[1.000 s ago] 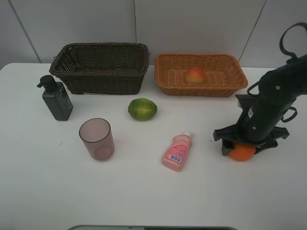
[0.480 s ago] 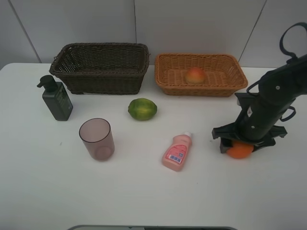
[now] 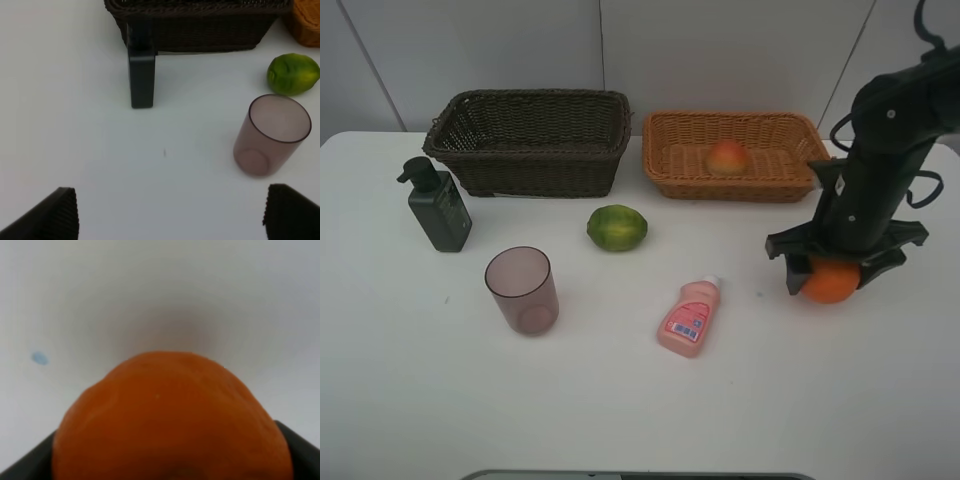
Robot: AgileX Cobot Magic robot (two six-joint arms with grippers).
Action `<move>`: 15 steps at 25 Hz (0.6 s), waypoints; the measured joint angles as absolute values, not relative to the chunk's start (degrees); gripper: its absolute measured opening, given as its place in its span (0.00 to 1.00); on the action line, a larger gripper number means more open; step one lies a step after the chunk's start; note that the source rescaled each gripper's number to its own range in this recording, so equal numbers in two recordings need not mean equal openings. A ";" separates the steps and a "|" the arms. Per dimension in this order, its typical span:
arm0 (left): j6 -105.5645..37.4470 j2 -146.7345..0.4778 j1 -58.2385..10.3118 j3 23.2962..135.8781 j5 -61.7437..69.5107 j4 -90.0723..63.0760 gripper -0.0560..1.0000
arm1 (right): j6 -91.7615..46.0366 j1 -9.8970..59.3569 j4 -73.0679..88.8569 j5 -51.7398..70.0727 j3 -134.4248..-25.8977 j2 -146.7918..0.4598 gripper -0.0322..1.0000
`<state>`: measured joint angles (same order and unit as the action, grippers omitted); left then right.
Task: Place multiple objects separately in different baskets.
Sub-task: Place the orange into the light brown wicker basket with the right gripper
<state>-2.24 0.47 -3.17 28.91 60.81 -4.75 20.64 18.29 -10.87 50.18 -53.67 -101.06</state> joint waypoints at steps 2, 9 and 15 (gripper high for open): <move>-2.24 0.47 -3.17 28.91 60.81 -4.75 0.96 | 19.69 18.29 -10.82 53.79 -57.55 -101.06 0.56; -2.24 0.47 -3.17 28.91 60.81 -4.75 0.96 | 19.07 18.29 -11.16 61.93 -74.19 -103.45 0.56; -2.24 0.47 -3.17 28.91 60.81 -4.75 0.96 | 17.00 18.29 -12.04 67.52 -91.01 -112.25 0.56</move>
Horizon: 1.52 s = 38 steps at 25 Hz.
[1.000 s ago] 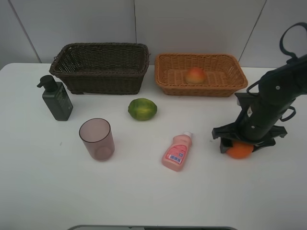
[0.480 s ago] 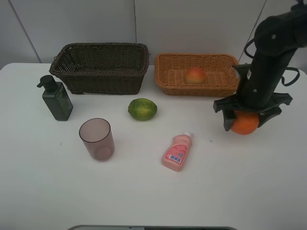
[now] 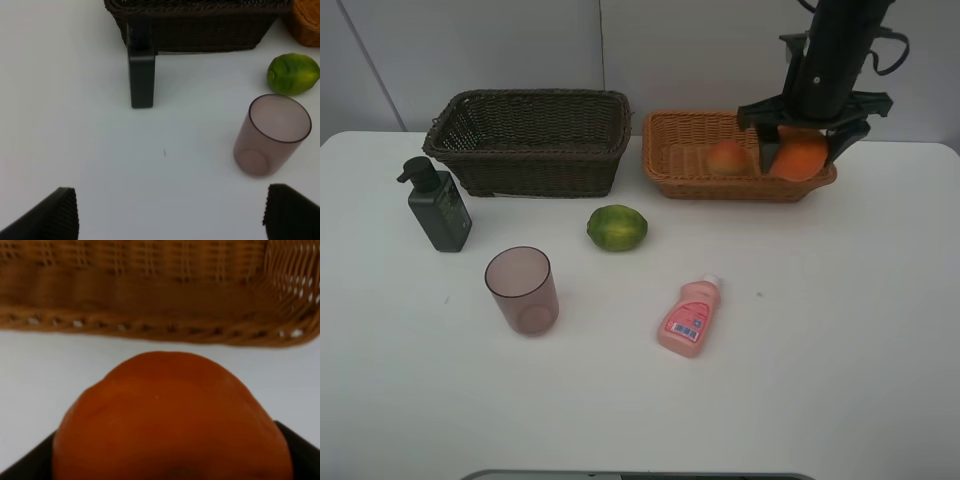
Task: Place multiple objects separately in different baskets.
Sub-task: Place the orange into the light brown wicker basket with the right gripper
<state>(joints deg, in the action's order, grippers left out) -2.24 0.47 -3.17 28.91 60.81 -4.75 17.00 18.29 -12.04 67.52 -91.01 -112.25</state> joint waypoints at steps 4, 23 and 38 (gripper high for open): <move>-2.24 0.47 -3.17 28.91 60.81 -4.75 0.96 | 15.78 18.29 -12.44 68.09 -99.92 -117.42 0.56; -2.24 0.47 -3.17 28.91 60.81 -4.75 0.96 | 16.79 11.85 -14.03 55.87 -108.40 -129.87 0.56; -2.24 0.47 -3.17 28.91 60.81 -4.75 0.96 | 20.36 10.98 -14.71 55.11 -108.40 -132.77 0.62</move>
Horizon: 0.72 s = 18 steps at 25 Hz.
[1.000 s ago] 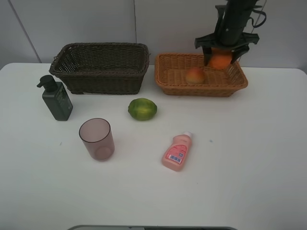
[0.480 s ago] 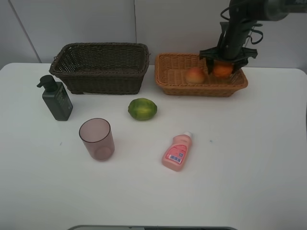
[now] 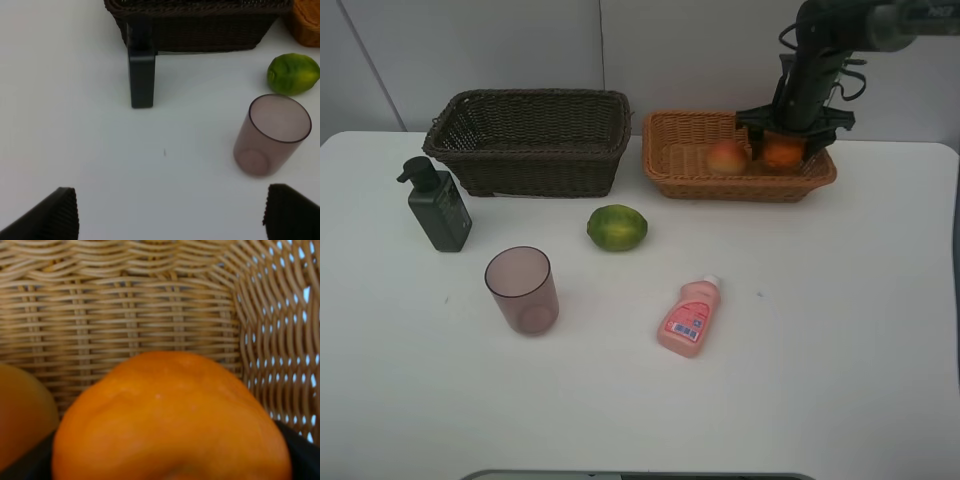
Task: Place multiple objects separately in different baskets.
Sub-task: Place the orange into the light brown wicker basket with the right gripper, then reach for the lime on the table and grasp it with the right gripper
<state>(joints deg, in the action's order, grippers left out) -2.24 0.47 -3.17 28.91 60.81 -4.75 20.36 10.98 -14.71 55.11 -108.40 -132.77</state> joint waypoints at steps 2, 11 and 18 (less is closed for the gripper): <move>-2.24 0.47 -3.17 28.91 60.81 -4.75 0.96 | 20.36 10.98 -14.21 55.47 -108.40 -132.77 0.75; -2.24 0.47 -3.17 28.91 60.81 -4.75 0.96 | 19.06 11.34 -13.12 57.36 -108.40 -128.50 0.86; -2.24 0.47 -3.17 28.91 60.81 -4.75 0.96 | 6.36 15.71 -5.82 65.73 -108.40 -122.79 0.86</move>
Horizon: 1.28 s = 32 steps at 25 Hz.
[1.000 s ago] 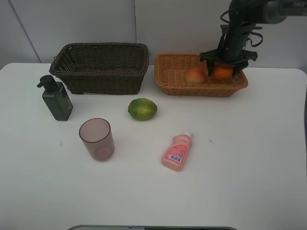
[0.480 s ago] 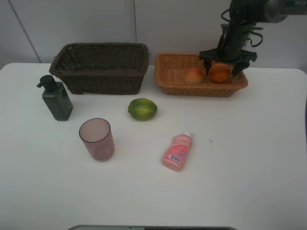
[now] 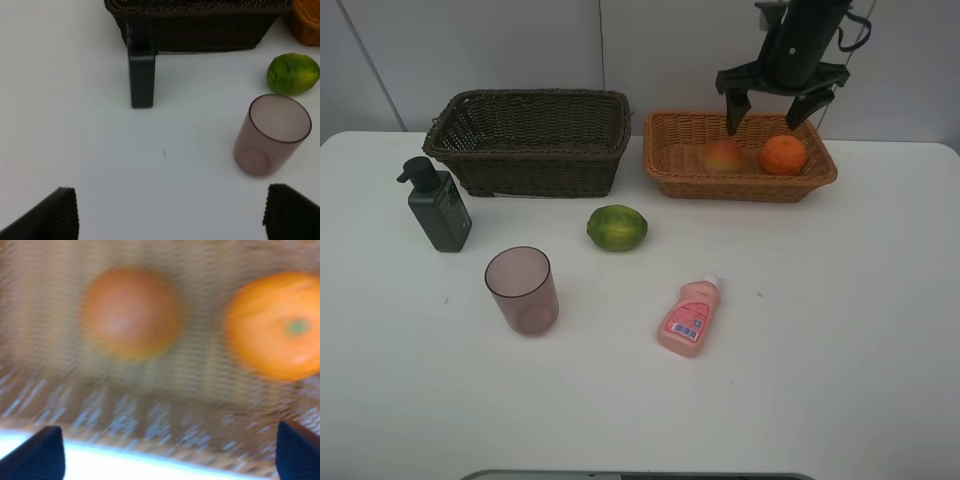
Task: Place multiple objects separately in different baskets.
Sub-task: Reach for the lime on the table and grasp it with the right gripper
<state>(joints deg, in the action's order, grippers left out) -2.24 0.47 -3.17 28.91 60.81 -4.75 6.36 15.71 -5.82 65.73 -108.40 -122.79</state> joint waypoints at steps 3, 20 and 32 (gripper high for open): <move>-2.24 0.47 -3.17 28.91 60.81 -4.75 0.96 | -1.05 19.10 -1.98 69.04 -108.40 -121.70 0.86; -2.24 0.47 -3.17 28.91 60.81 -4.75 0.96 | -30.34 40.51 1.53 69.92 -108.40 -123.29 0.86; -2.24 0.47 -3.17 28.91 60.81 -4.75 0.96 | -39.65 40.64 0.00 63.22 -104.47 -125.66 0.86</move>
<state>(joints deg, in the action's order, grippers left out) -2.24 0.47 -3.17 28.91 60.81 -4.75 -39.65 40.64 0.00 63.22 -104.47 -125.66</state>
